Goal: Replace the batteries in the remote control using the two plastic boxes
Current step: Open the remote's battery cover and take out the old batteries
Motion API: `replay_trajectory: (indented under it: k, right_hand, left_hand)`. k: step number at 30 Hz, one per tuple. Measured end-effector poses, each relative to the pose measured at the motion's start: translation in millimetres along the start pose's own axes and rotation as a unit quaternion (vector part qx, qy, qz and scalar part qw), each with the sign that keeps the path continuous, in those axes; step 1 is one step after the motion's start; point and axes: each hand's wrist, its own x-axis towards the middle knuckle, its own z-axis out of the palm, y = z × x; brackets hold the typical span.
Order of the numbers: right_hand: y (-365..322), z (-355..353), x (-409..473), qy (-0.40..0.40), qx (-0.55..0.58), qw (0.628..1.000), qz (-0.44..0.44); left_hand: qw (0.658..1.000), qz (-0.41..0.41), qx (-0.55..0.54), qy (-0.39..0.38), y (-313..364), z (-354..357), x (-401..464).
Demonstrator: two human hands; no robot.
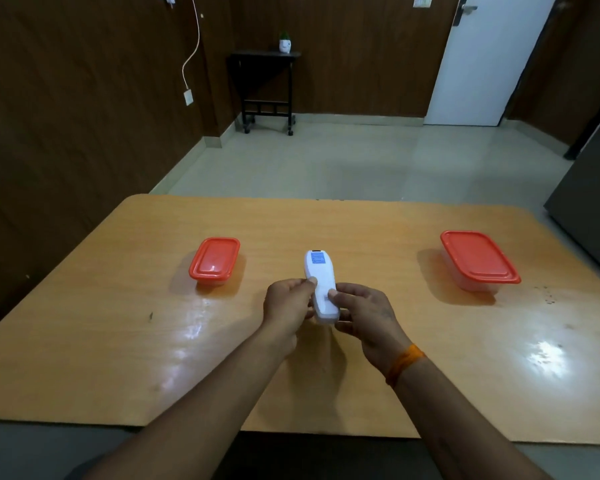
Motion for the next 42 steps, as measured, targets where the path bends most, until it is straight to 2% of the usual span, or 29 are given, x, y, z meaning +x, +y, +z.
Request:
replay_trajectory:
  k: [5, 10, 24, 31, 38, 42]
  right_hand:
    - [9, -3, -40, -0.016, 0.004, 1.000, -0.006]
    - [18, 2, -48, -0.011, -0.020, 1.000, -0.020]
    - [34, 8, -33, 0.014, -0.042, 0.995, -0.088]
    - [39, 7, -32, 0.000, -0.038, 0.992, -0.117]
    - [33, 2, -32, -0.022, -0.021, 0.996, -0.085]
    - [33, 0, -31, -0.029, -0.044, 0.996, -0.074]
  left_hand:
    - [0.997, -0.019, -0.055, -0.049, -13, -11, -40]
    - [0.997, -0.011, -0.048, -0.059, -17, -18, -60]
    - [0.999, 0.000, -0.042, -0.006, -29, -12, -52]
    - [0.999, -0.005, -0.034, 0.007, -30, -11, -50]
    - [0.997, -0.027, -0.068, -0.024, -24, -17, -49]
    - [0.993, -0.037, -0.109, -0.016, -21, -19, -42]
